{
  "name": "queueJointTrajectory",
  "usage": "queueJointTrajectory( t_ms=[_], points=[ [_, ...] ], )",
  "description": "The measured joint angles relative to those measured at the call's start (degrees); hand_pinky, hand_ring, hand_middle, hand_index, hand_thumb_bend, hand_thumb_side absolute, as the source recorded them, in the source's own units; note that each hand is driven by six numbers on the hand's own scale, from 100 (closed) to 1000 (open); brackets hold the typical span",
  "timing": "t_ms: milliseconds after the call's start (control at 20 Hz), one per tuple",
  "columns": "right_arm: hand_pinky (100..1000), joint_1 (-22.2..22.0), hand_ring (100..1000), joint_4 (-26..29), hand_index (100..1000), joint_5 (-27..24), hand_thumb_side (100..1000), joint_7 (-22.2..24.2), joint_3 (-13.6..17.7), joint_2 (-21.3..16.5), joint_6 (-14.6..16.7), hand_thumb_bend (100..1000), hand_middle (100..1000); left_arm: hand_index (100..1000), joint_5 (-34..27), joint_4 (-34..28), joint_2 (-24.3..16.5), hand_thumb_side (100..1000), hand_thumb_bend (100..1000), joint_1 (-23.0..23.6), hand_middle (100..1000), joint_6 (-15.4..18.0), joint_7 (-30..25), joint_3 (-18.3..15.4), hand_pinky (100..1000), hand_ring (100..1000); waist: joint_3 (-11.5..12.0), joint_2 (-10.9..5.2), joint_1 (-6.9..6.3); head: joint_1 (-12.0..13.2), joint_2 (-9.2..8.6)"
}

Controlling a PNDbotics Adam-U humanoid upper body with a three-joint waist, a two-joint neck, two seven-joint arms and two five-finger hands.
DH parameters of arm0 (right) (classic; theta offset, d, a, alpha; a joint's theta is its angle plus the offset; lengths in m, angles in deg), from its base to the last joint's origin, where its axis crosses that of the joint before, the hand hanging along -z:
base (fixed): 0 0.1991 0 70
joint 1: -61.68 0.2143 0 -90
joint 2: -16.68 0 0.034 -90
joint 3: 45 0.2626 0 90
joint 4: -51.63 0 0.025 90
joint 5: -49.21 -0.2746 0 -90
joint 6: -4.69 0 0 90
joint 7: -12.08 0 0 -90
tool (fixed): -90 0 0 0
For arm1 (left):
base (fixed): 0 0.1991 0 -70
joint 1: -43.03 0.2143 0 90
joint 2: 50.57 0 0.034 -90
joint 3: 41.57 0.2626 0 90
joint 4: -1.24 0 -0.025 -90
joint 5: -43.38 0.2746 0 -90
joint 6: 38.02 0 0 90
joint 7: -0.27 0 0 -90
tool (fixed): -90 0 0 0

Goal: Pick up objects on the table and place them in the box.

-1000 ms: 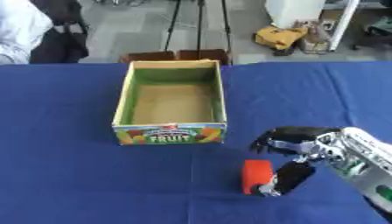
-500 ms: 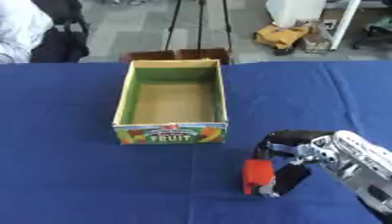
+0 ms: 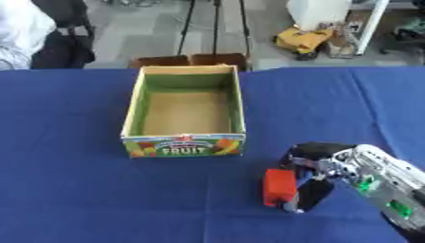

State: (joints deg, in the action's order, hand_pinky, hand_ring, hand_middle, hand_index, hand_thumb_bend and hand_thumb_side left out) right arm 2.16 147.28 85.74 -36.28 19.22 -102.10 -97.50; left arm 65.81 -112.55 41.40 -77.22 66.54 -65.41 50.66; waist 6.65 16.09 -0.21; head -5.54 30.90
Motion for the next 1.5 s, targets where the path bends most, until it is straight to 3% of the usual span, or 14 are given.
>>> queueJointTrajectory(
  t_ms=[400,900,1500],
  points=[
    [414,-0.2,583,2.2,626,-2.4,461,-5.2,0.7,-0.3,-1.9,278,541,988,0.0,0.0,0.0,1000,129,0.0,884,-0.2,0.2,0.0,860,927,-0.3,0.06,0.00,0.0,0.00],
    [376,-0.1,558,10.1,577,-4.9,428,-8.9,5.1,-3.9,-4.8,195,504,988,0.0,0.0,0.0,1000,129,0.0,884,-0.3,0.2,0.0,860,927,-0.4,0.06,0.31,0.1,0.00],
    [326,5.1,511,14.6,507,-7.7,398,-13.6,10.1,-4.9,-9.4,100,450,987,0.0,0.0,0.0,1000,128,0.0,884,-0.4,0.3,0.0,860,927,0.2,0.06,0.33,0.0,-0.01]
  ],
)
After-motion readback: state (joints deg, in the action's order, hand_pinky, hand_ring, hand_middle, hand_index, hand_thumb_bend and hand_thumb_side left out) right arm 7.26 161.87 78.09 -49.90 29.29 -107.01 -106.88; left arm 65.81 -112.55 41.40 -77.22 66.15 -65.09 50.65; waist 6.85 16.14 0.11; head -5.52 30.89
